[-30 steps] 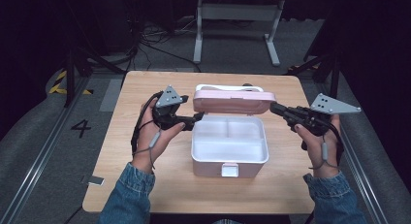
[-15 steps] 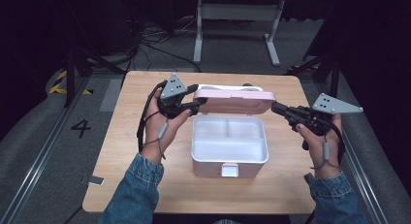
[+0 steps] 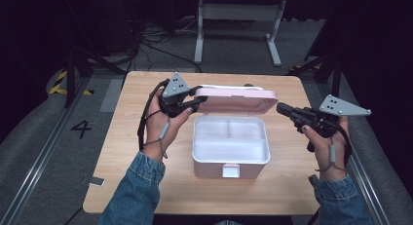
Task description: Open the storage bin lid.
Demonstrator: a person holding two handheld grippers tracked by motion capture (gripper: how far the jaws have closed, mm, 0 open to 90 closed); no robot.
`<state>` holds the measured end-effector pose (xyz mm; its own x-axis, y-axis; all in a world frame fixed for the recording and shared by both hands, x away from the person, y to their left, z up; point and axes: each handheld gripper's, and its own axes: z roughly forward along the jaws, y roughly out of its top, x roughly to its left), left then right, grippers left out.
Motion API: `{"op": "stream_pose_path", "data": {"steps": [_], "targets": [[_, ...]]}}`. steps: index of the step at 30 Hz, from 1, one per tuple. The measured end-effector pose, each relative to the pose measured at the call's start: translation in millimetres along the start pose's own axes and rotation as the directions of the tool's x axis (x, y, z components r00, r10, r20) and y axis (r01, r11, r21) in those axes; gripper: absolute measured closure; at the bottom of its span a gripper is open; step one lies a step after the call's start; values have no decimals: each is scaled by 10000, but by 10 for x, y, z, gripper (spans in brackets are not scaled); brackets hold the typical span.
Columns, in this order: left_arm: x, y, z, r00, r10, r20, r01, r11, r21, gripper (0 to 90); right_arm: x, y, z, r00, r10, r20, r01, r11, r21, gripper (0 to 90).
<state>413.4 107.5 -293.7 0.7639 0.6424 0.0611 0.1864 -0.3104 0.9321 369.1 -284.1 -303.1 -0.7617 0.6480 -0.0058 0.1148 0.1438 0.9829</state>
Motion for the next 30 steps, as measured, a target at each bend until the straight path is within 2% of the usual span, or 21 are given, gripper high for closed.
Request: {"op": "stream_pose_path", "data": {"steps": [2,3,5,7,15,18,22,25,28,30], "targets": [[7,8,-4,9999,-35,113,34,10000,82,673,-10,-1,-19,10000,63,-6,-63,10000,-15,890],[25,14,-6,9996,-116,265,113,9999,103,673,-19,-3,-29,9997,224,-77,-225,9997,-38,847],[67,19,-14,9984,-203,535,197,9997,114,677,-45,-25,-62,9988,492,50,-490,9983,-314,800],[100,25,-17,9967,-327,748,316,9994,154,683,-69,-43,-103,9983,548,191,-542,9981,-294,776],[169,86,21,9961,-42,883,20,9997,253,698,-127,-87,-292,9947,824,618,-799,9959,-417,711],[204,108,23,9961,13,888,-34,9997,244,708,-155,-107,-363,9898,1233,720,-1183,9905,-699,696],[236,144,45,9970,148,760,-166,9996,233,720,-198,-146,-446,9842,1425,1047,-1359,9884,-678,681],[271,165,83,9975,53,705,-74,9995,291,727,-218,-172,-495,9803,1516,1264,-1441,9873,-668,675],[325,192,130,9978,137,652,-161,9992,364,733,-235,-195,-561,9769,1583,1438,-1501,9865,-657,667],[378,201,166,9971,-92,754,65,9993,364,734,-251,-214,-603,9755,1576,1532,-1501,9869,-594,663]]}}
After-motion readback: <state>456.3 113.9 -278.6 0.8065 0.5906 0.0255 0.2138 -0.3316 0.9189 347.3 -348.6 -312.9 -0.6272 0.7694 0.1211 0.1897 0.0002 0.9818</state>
